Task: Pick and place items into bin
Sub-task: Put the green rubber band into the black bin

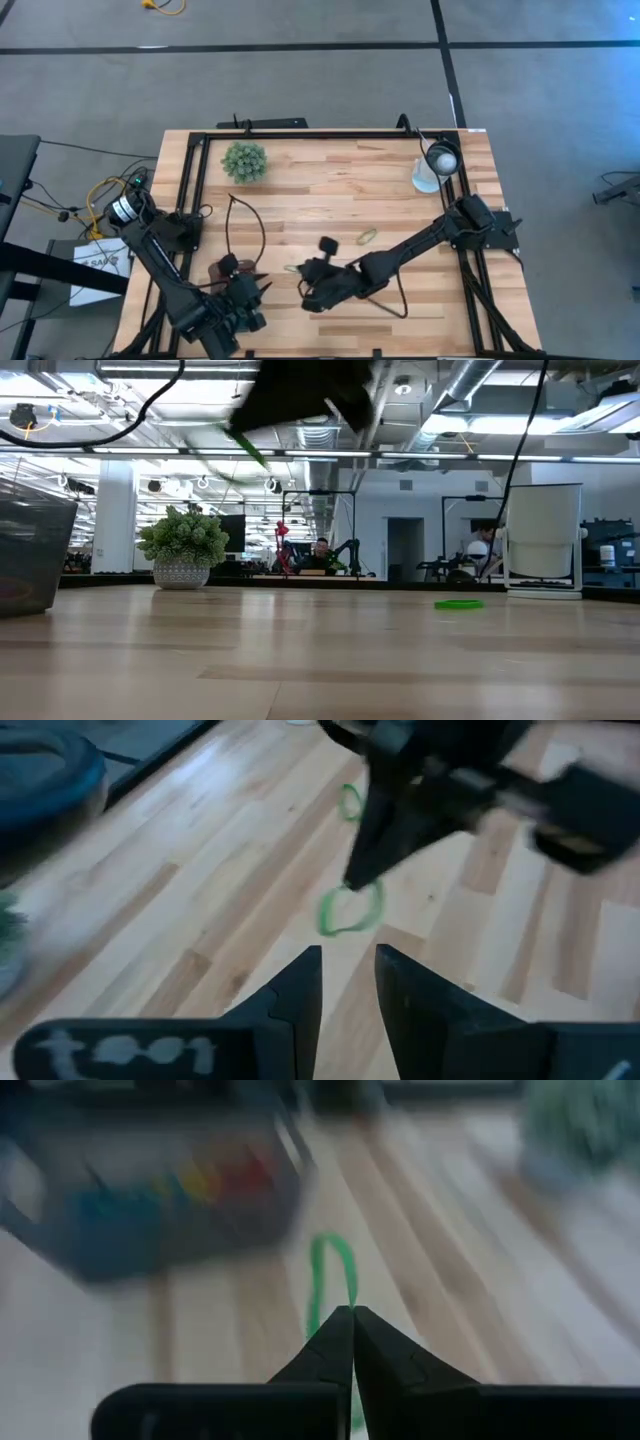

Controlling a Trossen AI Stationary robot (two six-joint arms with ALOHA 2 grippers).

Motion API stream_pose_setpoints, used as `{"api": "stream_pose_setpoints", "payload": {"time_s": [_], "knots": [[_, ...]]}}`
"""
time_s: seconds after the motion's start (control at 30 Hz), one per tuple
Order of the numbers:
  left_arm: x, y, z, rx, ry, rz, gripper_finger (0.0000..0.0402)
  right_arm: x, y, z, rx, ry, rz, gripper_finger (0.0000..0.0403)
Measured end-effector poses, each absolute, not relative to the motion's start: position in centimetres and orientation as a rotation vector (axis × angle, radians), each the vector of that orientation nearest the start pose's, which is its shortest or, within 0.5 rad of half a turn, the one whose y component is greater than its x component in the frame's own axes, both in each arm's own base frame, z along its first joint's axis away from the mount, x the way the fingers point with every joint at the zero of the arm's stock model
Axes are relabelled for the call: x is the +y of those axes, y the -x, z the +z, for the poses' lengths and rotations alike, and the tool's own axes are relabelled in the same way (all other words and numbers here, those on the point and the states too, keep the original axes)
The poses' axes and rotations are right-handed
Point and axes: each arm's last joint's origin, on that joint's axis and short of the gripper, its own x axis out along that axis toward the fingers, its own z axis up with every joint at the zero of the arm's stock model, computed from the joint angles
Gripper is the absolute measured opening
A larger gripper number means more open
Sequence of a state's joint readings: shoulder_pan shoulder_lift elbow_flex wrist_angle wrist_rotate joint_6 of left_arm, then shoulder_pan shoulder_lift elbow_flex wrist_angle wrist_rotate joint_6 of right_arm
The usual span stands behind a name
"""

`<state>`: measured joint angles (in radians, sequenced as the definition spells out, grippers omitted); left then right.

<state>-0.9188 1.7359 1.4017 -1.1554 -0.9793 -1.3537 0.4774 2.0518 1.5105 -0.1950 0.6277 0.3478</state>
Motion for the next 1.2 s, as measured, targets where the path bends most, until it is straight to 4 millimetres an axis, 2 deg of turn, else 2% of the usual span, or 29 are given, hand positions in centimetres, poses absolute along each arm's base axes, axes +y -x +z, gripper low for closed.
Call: {"api": "stream_pose_setpoints", "payload": {"time_s": [0.17,0.27,0.37,0.63,0.8,0.97,1.2], "knots": [[-22.8,-20.3,25.6,0.66,0.03,0.646,0.0075,19.6,-42.3,22.4,0.373,-0.009,-0.149,0.0001],[-21.9,-19.5,25.7,0.732,0.025,0.73,0.0062,18.9,-42.6,22.3,0.386,-0.006,-0.157,0.0001],[-22.0,-19.2,25.7,0.727,0.028,0.736,0.0051,18.1,-42.8,22.2,0.395,0.005,-0.185,0.0001],[-23.3,-20.2,25.7,0.63,-0.038,0.598,0.0044,15.6,-43.8,22.1,0.398,-0.005,-0.245,0.0],[-23.0,-21.0,25.7,0.614,-0.078,0.589,0.0044,14.5,-44.2,22.2,0.397,-0.012,-0.266,0.0],[-22.3,-21.7,25.8,0.611,-0.072,0.621,0.0044,14.6,-44.2,22.1,0.398,-0.012,-0.259,0.0],[-21.1,-22.9,25.7,0.645,-0.084,0.658,0.0044,15.8,-43.8,22.2,0.399,0.016,-0.226,0.0]]}}
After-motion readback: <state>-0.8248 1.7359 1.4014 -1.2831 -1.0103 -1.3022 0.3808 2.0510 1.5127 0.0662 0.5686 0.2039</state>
